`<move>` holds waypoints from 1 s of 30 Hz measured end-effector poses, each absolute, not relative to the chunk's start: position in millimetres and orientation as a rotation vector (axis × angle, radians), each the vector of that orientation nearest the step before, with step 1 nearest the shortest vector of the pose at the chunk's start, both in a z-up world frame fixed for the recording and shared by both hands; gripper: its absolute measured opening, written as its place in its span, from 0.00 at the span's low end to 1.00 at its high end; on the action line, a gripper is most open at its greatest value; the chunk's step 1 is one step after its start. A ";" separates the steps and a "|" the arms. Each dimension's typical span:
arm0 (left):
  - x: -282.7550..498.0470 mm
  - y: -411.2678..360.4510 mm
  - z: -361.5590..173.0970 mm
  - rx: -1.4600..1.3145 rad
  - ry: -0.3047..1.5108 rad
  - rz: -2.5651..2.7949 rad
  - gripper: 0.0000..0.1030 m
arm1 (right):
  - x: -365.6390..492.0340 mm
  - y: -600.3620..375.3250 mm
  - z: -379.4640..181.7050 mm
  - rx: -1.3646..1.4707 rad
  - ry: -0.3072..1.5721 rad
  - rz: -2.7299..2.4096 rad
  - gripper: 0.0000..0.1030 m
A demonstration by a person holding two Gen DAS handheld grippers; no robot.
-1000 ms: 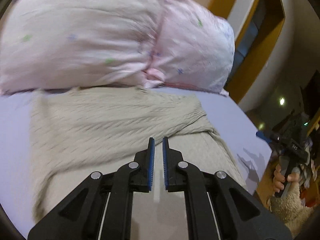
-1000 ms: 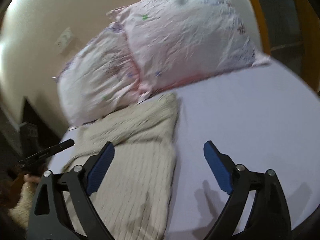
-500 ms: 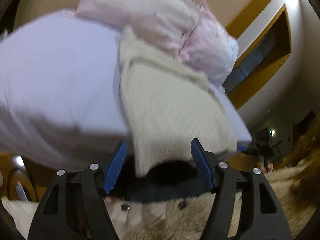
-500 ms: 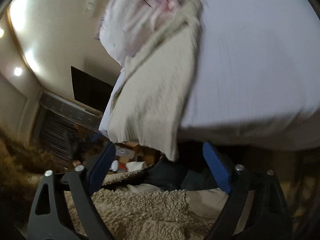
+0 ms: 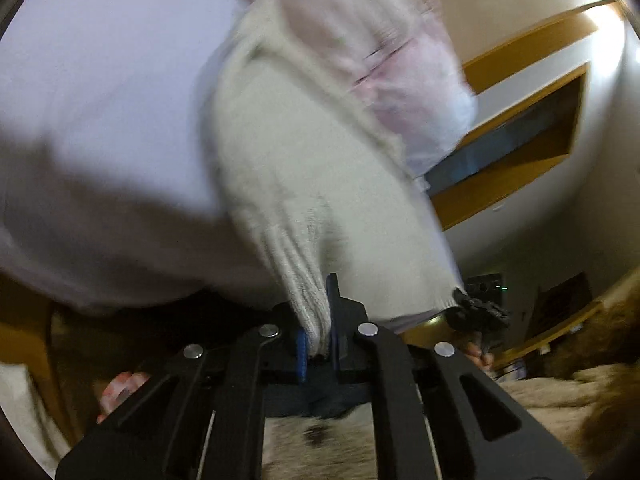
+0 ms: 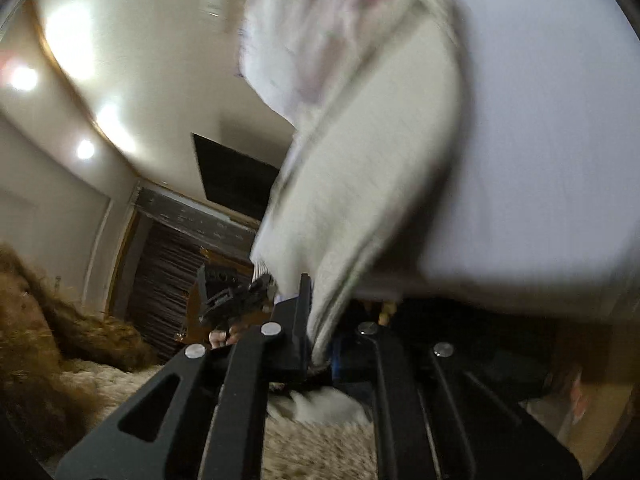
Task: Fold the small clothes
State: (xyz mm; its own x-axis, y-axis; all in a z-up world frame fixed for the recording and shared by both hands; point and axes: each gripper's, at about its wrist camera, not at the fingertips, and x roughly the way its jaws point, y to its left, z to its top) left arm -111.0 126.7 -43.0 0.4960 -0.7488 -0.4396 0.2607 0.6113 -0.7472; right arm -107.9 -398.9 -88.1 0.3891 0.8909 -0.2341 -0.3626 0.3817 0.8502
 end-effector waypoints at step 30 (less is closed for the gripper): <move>164.1 111.6 57.2 -0.438 0.676 -0.232 0.80 | 163.1 -439.3 25.9 0.676 0.401 -0.041 0.97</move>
State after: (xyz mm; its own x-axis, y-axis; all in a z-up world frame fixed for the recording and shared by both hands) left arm 164.1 111.6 57.2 0.7589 -0.3456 -0.5520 0.0663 0.8841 -0.4625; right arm 163.1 -439.3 25.9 0.9230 0.0916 -0.3738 0.1654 0.7825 0.6002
